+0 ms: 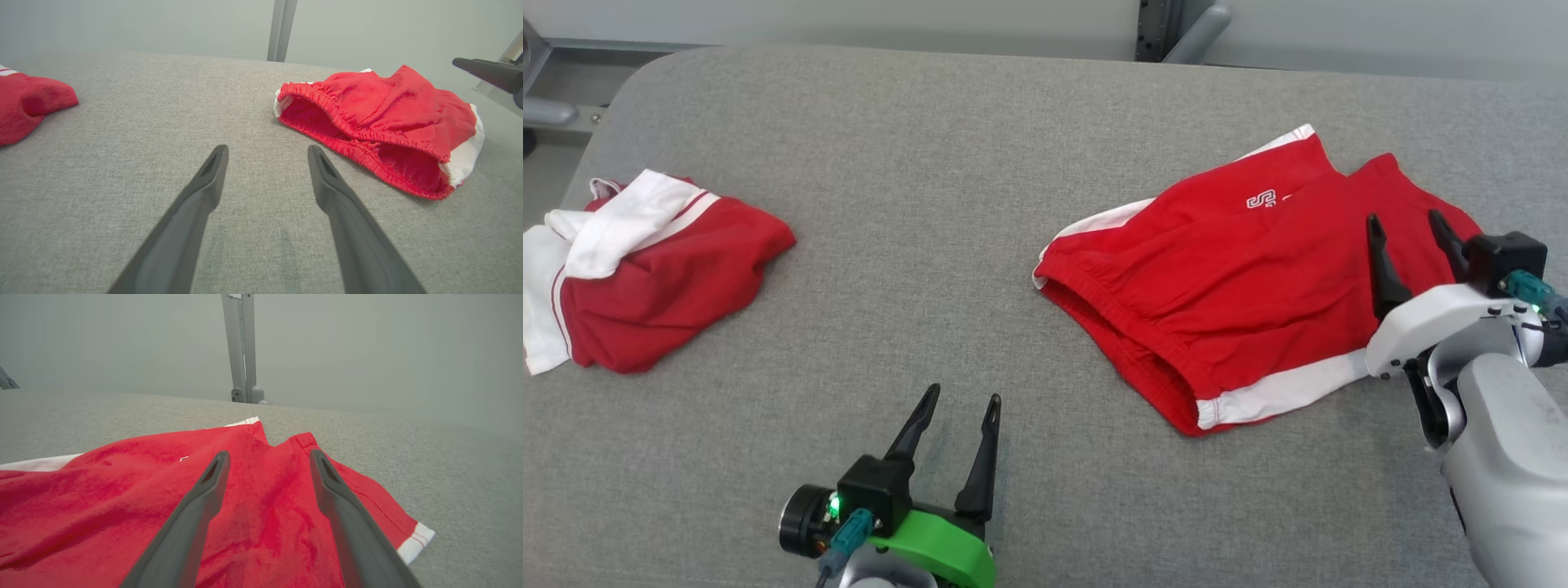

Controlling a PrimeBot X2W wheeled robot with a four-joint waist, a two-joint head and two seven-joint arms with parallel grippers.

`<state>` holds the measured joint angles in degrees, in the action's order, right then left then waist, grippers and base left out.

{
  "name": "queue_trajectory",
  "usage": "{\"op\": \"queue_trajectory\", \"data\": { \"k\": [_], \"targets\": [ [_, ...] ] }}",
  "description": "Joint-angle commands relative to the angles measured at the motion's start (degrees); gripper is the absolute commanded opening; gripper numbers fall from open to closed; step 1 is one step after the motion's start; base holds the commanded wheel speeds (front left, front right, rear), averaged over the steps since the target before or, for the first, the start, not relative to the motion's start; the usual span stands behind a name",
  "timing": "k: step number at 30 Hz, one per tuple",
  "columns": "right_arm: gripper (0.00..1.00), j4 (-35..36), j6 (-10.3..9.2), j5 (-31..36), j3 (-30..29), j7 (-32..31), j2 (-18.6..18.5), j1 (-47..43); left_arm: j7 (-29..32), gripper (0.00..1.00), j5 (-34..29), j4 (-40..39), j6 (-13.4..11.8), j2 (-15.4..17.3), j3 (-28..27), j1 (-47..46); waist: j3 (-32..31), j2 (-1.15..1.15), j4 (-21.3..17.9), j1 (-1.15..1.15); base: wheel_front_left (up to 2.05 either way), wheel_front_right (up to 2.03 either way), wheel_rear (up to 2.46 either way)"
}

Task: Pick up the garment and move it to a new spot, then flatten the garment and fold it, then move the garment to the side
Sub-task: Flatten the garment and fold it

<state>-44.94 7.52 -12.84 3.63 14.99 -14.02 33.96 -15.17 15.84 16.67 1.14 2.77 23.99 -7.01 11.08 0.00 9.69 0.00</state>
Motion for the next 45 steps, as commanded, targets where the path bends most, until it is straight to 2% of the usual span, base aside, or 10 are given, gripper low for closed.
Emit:
{"op": "queue_trajectory", "data": {
  "k": [1, 5, 6, 16, 24, 33, 36, 43, 44, 45],
  "targets": [
    [1.0, 3.5, -0.07, -0.3, -1.1, 0.2, 0.0, -4.4, 0.0, 1.0, -0.6, -0.3, -0.1, 0.2, -1.2, 1.8, -6.1, 0.0, -6.3, 0.0, 0.0, 0.0, 0.0],
    [1.0, 11.1, -0.07, 0.0, -2.3, 0.2, 0.9, -12.5, 0.0, 1.0, -1.4, -0.7, 0.2, 0.2, -3.2, 4.3, -8.6, 0.0, -8.8, 0.0, 0.0, 0.0, 0.0],
    [1.0, 15.4, -0.06, 0.1, -3.6, 0.2, 1.7, -17.3, 0.0, 1.0, -1.6, -1.1, 0.8, 0.2, -3.6, 5.7, -9.6, 0.0, -9.8, 0.0, 0.0, 0.0, 0.0],
    [1.0, 23.8, -0.06, 1.0, -7.1, 0.2, 5.2, -28.3, 0.0, 1.0, -0.5, -2.0, 3.0, 0.2, -2.3, 7.3, -9.9, 0.0, -12.5, 0.0, 0.0, 0.0, 0.0],
    [1.0, 25.6, -0.06, 1.1, -5.4, 0.2, 4.7, -24.8, 0.0, 1.0, 6.7, -0.1, 5.8, 0.2, 5.7, 0.9, -4.4, 0.0, -15.8, 0.0, 0.0, 0.0, 0.0],
    [1.0, 26.1, -0.06, 1.2, -5.4, 0.2, 3.5, -22.2, 0.0, 1.0, 15.8, 7.2, 6.4, 0.2, 11.8, -5.3, -0.8, 0.0, -21.0, 0.0, 0.0, 0.0, 0.0],
    [1.0, 26.1, -0.06, 1.0, -5.8, 0.2, 3.2, -21.8, 0.0, 1.0, 18.7, 9.0, 6.4, 0.3, 11.4, -6.1, -0.3, 0.0, -21.8, 0.0, 0.0, 0.0, 0.0],
    [1.0, 26.2, -0.06, 0.6, -5.6, 0.2, 3.7, -21.0, 0.0, 1.0, 15.9, 12.6, 6.4, 0.2, 10.4, -8.2, 0.6, 0.0, -23.0, 0.0, 0.0, 0.0, 0.0],
    [1.0, 26.3, -0.06, 0.6, -5.6, 0.2, 3.7, -20.9, 0.0, 0.76, 15.8, 12.8, 6.4, 0.3, 10.0, -8.3, 0.7, 0.0, -23.0, 0.0, 0.0, 0.0, 0.0],
    [1.0, 26.4, -0.06, 0.7, -5.5, 0.2, 3.8, -20.7, 0.0, 0.33, 15.1, 13.2, 6.4, 0.3, 10.0, -8.5, 0.8, 0.0, -23.1, 0.0, 0.0, 0.0, 0.0]
  ]
}}
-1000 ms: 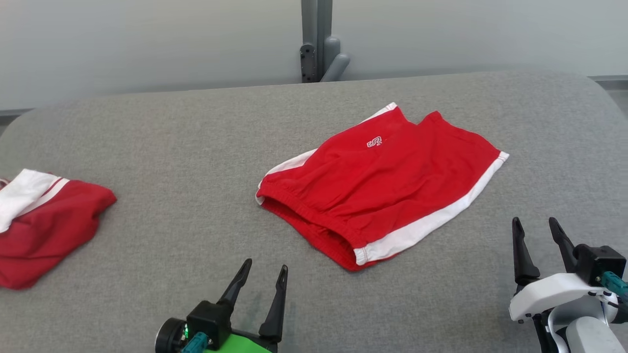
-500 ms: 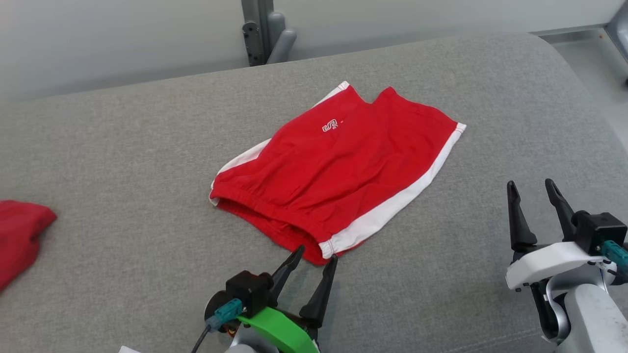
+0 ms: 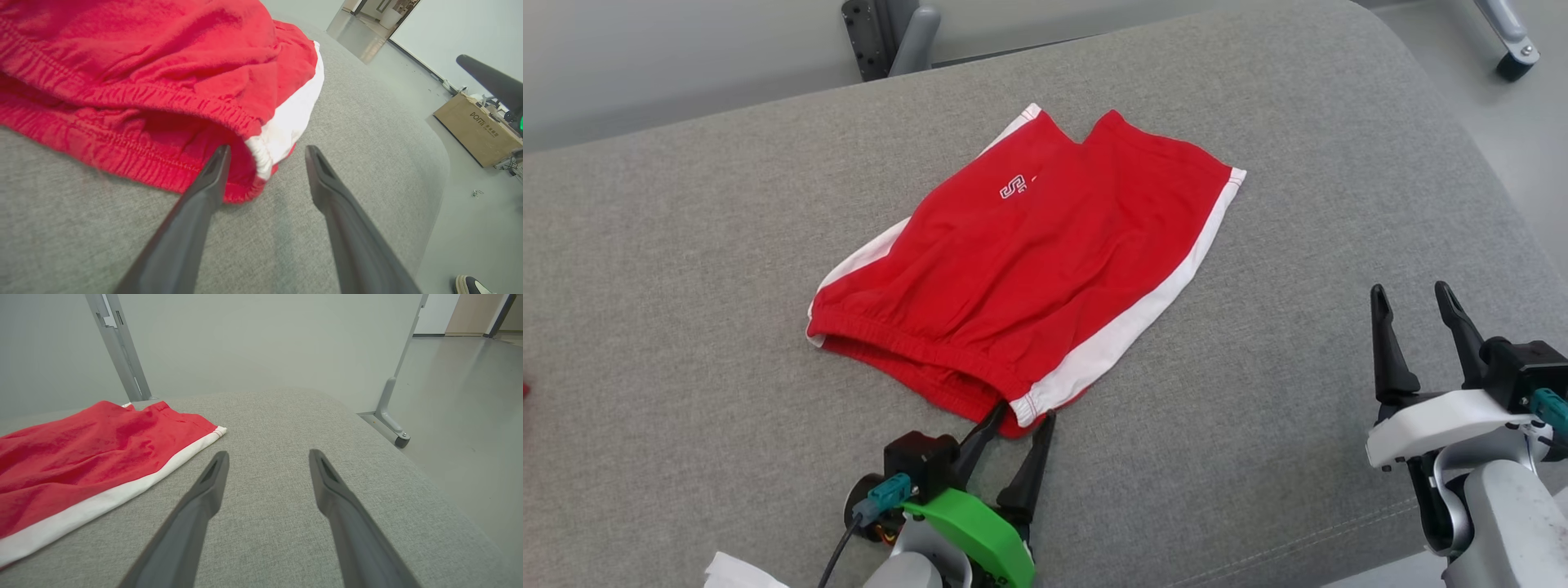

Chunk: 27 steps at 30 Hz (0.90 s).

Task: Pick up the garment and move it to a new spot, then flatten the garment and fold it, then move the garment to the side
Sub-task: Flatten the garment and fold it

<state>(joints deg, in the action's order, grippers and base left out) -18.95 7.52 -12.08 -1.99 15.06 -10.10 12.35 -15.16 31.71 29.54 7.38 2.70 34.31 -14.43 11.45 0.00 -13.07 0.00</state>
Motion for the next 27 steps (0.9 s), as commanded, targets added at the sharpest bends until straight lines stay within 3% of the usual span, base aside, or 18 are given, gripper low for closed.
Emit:
{"op": "queue_trajectory", "data": {
  "k": [1, 8, 14, 20, 27],
  "targets": [
    [1.0, 0.5, -0.06, -0.2, 0.2, 0.2, 0.0, 1.0, 0.0, 0.0, -1.0, 0.4, 0.1, 0.3, -0.3, -1.2, 0.5, 0.0, -0.3, 0.0, 0.0, 0.0, 0.0],
    [1.0, 0.6, -0.06, -0.5, -0.6, 0.2, 0.3, 0.4, 0.0, 0.0, -3.6, -0.6, -0.2, 0.4, -2.7, -1.4, 0.2, 0.0, 1.6, 0.0, 0.0, 0.0, 0.0],
    [1.0, -0.8, -0.07, -2.0, 0.8, 0.2, 0.5, -1.8, 0.0, 0.0, -11.8, -3.2, -2.2, 0.5, -11.3, 2.4, -2.5, 0.0, 9.2, 0.0, 0.0, 0.0, 0.0],
    [1.0, -4.1, -0.06, -4.8, 7.0, 0.2, 0.1, -2.8, 0.0, 0.0, -17.2, -5.7, -1.4, 1.4, -18.3, 6.0, -2.7, 0.0, 14.3, 0.0, 0.0, 0.0, 0.0],
    [1.0, -8.0, -0.07, -9.1, 14.7, 0.2, -2.3, -1.2, 0.0, 0.0, -19.6, -5.4, -0.6, 0.8, -22.5, 7.7, -1.0, 0.0, 16.1, 0.0, 0.0, 0.0, 0.0]
  ]
}}
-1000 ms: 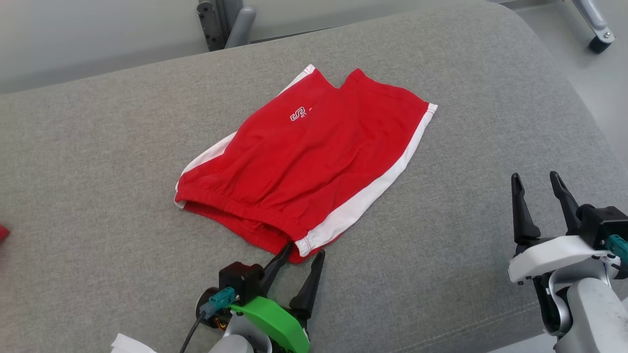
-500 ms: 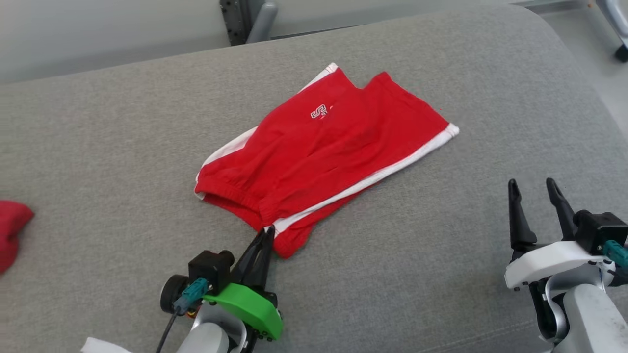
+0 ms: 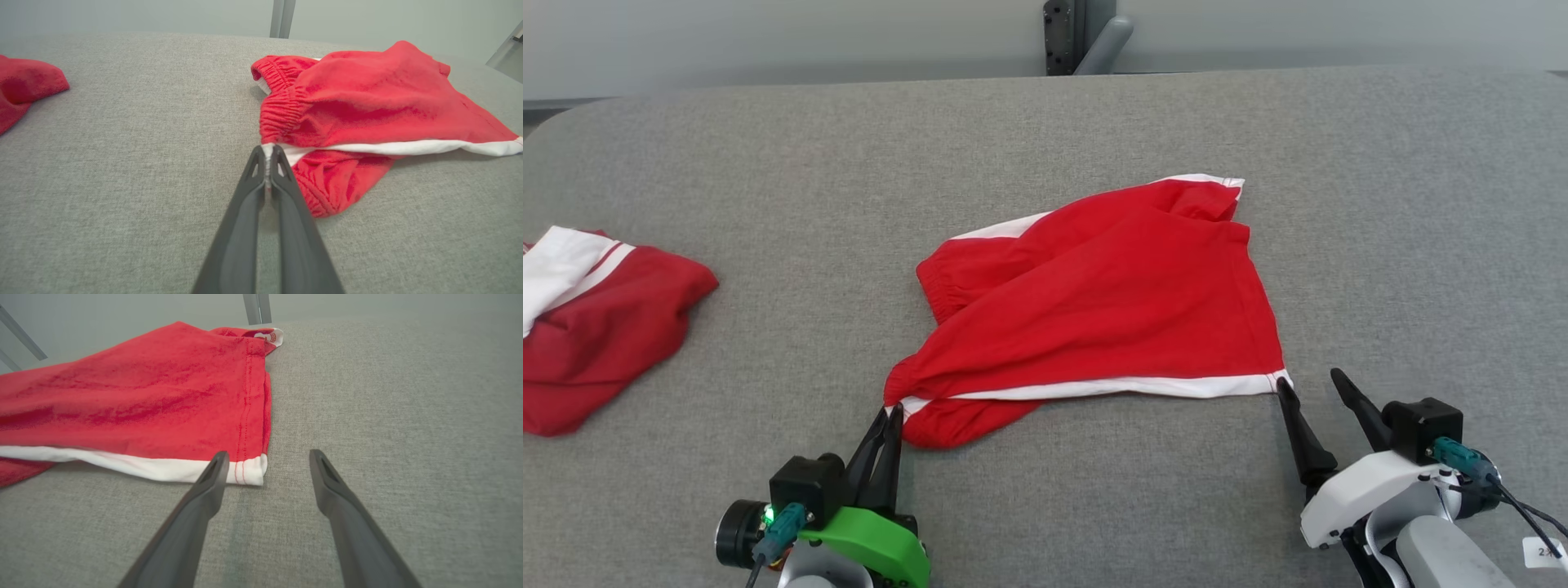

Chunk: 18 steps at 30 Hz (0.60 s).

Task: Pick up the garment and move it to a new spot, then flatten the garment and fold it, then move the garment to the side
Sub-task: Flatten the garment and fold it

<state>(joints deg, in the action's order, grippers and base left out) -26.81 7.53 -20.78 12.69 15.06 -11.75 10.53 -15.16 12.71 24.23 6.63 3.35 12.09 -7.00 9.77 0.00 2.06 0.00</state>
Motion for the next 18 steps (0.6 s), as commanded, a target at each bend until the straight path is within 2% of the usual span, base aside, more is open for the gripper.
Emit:
{"op": "queue_trajectory", "data": {
  "k": [1, 3, 4, 6, 10, 11, 12, 14, 18],
  "targets": [
    [1.0, -0.6, -0.07, -1.2, 1.2, 0.2, -1.0, 1.0, 0.0, 0.0, -0.7, 0.0, 0.3, 0.1, -0.3, 0.1, 1.0, 0.0, 1.0, 0.0, 0.0, 0.0, 0.0],
    [1.0, -1.7, -0.07, -2.5, 3.3, 0.2, -1.6, 1.9, 0.0, 0.0, -0.8, 0.2, 0.4, -0.1, -0.4, -0.7, 1.5, 0.0, 1.2, 0.0, 0.0, 0.0, 0.0],
    [1.0, -4.4, -0.07, -3.9, 5.9, 0.2, -2.8, 3.3, 0.0, 0.0, -0.6, 0.4, 0.6, -0.3, 0.1, -1.6, 2.2, 0.0, 1.5, 0.0, 0.0, 0.0, 0.0],
    [0.88, -5.3, -0.07, -4.8, 6.9, 0.2, -2.9, 4.3, 0.0, 0.0, 0.3, 0.1, 0.7, -0.4, 0.9, -2.0, 2.5, 0.0, 1.6, 0.0, 0.0, 0.0, 0.0],
    [0.49, -6.7, -0.07, -6.0, 8.3, 0.1, -2.9, 5.5, 0.0, 0.0, 1.0, -0.1, 0.8, -0.4, 2.1, -2.5, 3.2, 0.0, 2.0, 0.0, 0.0, 0.0, 0.0],
    [0.48, -7.1, -0.07, -6.0, 8.9, 0.1, -3.0, 5.8, 0.0, 0.0, 1.1, -0.1, 0.8, -0.4, 2.2, -2.8, 3.3, 0.0, 2.1, 0.0, 0.0, 0.0, 0.0],
    [0.36, -7.7, -0.07, -6.3, 9.6, 0.0, -3.1, 6.1, 0.0, 0.0, 1.0, 0.0, 0.8, -0.4, 2.2, -3.0, 3.4, 0.0, 2.2, 0.0, 0.0, 0.0, 0.0],
    [0.0, -8.4, -0.07, -6.9, 10.4, 0.0, -3.0, 6.5, 0.0, 0.0, 1.1, 0.2, 0.8, -0.4, 2.1, -3.1, 3.4, 0.0, 2.3, 0.0, 0.0, 0.0, 0.0],
    [0.0, -5.8, -0.07, -8.0, 9.3, 0.1, -3.2, 7.1, 0.0, 0.0, 0.3, -1.8, 0.8, -0.4, 1.1, -2.9, 1.7, 0.0, 2.1, 0.0, 0.0, 0.0, 0.0]
  ]
}}
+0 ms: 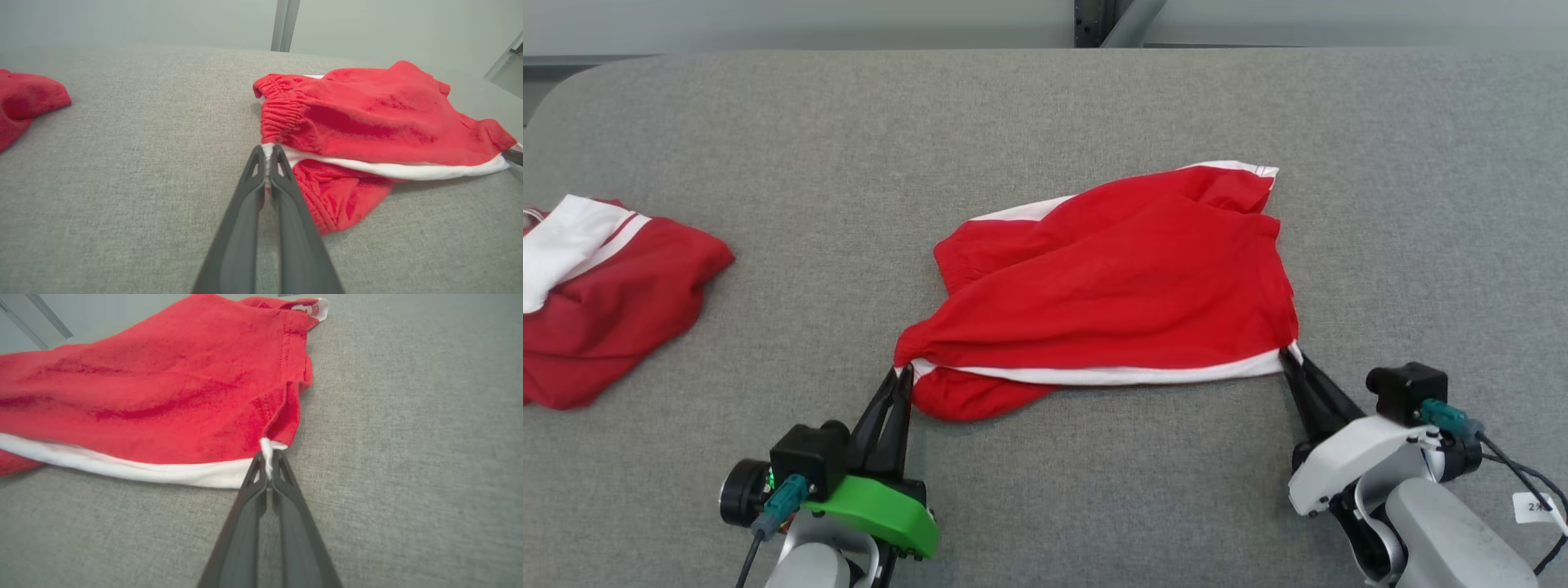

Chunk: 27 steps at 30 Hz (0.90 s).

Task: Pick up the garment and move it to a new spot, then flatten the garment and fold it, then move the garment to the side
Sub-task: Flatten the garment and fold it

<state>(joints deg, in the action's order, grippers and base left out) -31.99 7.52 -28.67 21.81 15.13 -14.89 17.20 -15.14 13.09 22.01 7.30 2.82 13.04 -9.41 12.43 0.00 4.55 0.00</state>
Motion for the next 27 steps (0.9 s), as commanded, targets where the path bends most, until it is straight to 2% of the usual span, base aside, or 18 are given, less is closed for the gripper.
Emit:
{"op": "queue_trajectory", "data": {
  "k": [1, 3, 8, 12, 16, 18, 21, 24, 27],
  "targets": [
    [0.0, 0.9, -0.06, -0.7, -0.5, 0.0, 0.0, 0.5, 0.0, 0.0, -0.9, -0.8, 0.1, 0.2, -0.4, -0.6, -1.9, 0.0, -0.7, 0.0, 0.0, 0.0, 0.0],
    [0.0, 4.8, -0.06, -1.8, -1.0, 0.0, -0.3, 0.7, 0.0, 0.0, -2.4, -3.9, 0.2, 1.0, 0.1, -1.2, -4.5, 0.0, -1.4, 0.0, 0.0, 0.0, 0.0],
    [0.0, 15.3, -0.06, -4.9, -2.0, 0.0, -3.9, 4.9, 0.0, 0.0, -3.9, -12.9, 0.1, 6.6, -0.5, -5.2, -11.6, 0.0, -3.4, 0.0, 0.0, 0.0, 0.0],
    [0.0, 21.5, -0.06, -6.6, -2.5, 0.0, -9.0, 11.9, 0.0, 0.0, -3.9, -17.6, 0.1, 15.3, 2.4, -13.4, -14.1, 0.0, -4.4, 0.0, 0.0, 0.0, 0.0],
    [0.0, 24.6, -0.08, -8.9, -3.3, -1.5, -12.9, 19.5, 5.1, 0.0, 0.5, -18.8, 0.1, 23.2, 6.7, -23.9, -14.5, 0.0, -4.7, 0.0, 0.0, 0.0, 0.0],
    [0.0, 25.3, -0.08, -8.6, -3.0, -3.2, -14.4, 23.0, 8.6, 0.0, 4.0, -18.9, 0.1, 25.8, 8.7, -29.4, -13.4, 0.0, -4.8, 0.0, 0.0, 0.0, 0.0],
    [0.0, 24.6, -0.08, -8.7, -2.4, -6.3, -15.5, 27.7, 13.5, 0.0, 9.0, -17.5, 0.1, 27.9, 11.5, -36.3, -9.4, 0.0, -4.7, 0.0, 0.0, 0.0, 0.0],
    [0.0, 21.5, -0.08, -8.8, -1.7, -9.2, -15.4, 32.6, 16.0, 0.0, 12.4, -14.8, 0.1, 28.0, 15.4, -43.0, -2.9, 0.0, -4.4, 0.0, 0.0, 0.0, 0.0],
    [0.0, 16.6, -0.07, -7.8, -0.9, -10.9, -14.8, 39.4, 16.1, 0.0, 14.3, -10.5, 0.1, 26.3, 18.8, -50.0, 4.7, 0.0, -4.3, 0.0, 0.0, 0.0, 0.0]
  ]
}}
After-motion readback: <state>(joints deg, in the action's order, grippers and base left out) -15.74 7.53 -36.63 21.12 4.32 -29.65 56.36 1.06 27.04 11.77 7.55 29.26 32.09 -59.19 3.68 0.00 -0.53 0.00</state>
